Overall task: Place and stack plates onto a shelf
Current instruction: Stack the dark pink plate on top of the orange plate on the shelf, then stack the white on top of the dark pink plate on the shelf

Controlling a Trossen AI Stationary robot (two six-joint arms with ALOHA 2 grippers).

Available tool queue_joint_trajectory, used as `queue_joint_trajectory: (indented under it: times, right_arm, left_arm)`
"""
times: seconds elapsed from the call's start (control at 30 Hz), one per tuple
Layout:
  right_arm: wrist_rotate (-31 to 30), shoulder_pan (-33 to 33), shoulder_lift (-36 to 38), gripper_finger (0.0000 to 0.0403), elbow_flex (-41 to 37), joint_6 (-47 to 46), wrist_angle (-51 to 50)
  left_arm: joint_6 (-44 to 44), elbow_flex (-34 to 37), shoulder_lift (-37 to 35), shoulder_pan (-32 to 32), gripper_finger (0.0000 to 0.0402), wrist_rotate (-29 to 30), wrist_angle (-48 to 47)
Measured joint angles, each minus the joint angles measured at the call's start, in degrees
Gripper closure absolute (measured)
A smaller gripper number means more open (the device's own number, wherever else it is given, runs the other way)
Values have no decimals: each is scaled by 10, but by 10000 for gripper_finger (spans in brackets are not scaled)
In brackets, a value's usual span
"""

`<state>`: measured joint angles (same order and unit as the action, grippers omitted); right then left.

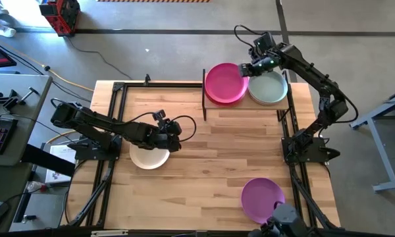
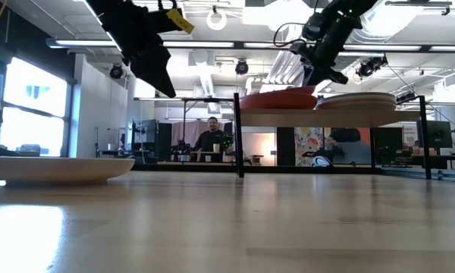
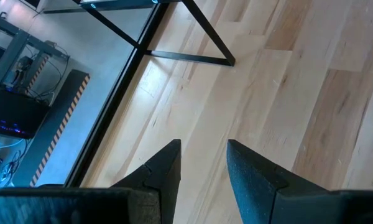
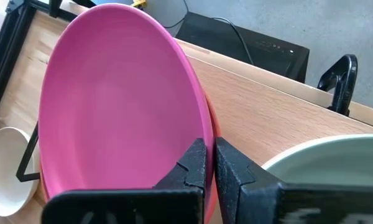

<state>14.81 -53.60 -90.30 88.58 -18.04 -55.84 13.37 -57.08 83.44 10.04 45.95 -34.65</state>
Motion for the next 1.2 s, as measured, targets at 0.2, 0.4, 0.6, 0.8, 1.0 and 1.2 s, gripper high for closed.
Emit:
queue_joint_trajectory:
  times: [0.2, 0.4, 0.6, 0.8, 1.0, 1.2]
  right_arm:
    - [-20, 10, 0, 403, 0, -1, -10]
    - [-39, 20, 0, 403, 0, -4, -4]
    - [-48, 19, 0, 403, 0, -10, -4]
    - [-54, 19, 0, 396, 0, -10, -4]
    - [-58, 19, 0, 364, 0, -10, -4]
    - [-50, 20, 0, 340, 0, -15, -4]
  left_arm:
    - [0, 0, 0, 0, 282, 0, 0]
    - [0, 0, 0, 0, 282, 0, 0]
    - [0, 0, 0, 0, 282, 0, 0]
    - [0, 0, 0, 0, 282, 0, 0]
    - [0, 0, 0, 0, 282, 0, 0]
    - [0, 0, 0, 0, 282, 0, 0]
